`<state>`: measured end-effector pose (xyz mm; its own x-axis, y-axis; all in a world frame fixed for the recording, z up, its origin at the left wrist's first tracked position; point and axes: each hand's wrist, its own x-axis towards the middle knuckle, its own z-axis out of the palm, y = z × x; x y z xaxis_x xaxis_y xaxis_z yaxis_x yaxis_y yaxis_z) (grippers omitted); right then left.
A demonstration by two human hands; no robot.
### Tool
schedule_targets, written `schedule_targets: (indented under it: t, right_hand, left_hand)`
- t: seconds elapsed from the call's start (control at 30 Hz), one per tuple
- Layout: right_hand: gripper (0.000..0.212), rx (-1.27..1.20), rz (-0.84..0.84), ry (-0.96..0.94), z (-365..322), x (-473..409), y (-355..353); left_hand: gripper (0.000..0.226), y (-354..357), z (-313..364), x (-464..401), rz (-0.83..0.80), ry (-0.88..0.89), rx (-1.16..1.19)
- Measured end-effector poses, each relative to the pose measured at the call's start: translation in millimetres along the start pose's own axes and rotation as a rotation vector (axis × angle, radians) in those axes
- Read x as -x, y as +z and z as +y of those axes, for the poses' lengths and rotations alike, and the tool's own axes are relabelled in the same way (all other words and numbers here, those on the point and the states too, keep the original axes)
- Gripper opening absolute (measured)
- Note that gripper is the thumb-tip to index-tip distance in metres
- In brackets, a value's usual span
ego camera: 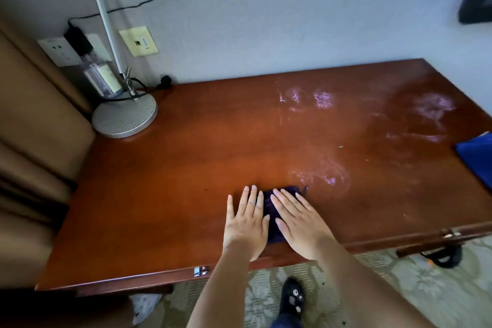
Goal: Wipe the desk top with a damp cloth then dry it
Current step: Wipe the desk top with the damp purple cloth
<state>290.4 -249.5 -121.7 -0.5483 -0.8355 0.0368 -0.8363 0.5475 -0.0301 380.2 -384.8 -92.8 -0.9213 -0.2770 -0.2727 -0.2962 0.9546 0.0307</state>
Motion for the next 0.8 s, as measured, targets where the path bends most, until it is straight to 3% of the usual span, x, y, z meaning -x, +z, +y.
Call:
schedule_targets:
  t: [0.33, 0.57, 0.8]
  right_hand:
    - [0.064, 0.041, 0.047, -0.014, 44, -39, 6]
    - [0.066, 0.05, 0.067, -0.01, 69, -74, 5]
    - [0.067, 0.054, 0.062, 0.092, 61, -61, 4]
  left_hand:
    - [0.062, -8, 6, -55, 0.078, 0.018, 0.028]
    - [0.073, -13, 6, -97, 0.107, 0.006, 0.042]
    - [0.076, -13, 12, -87, 0.099, -0.006, 0.056]
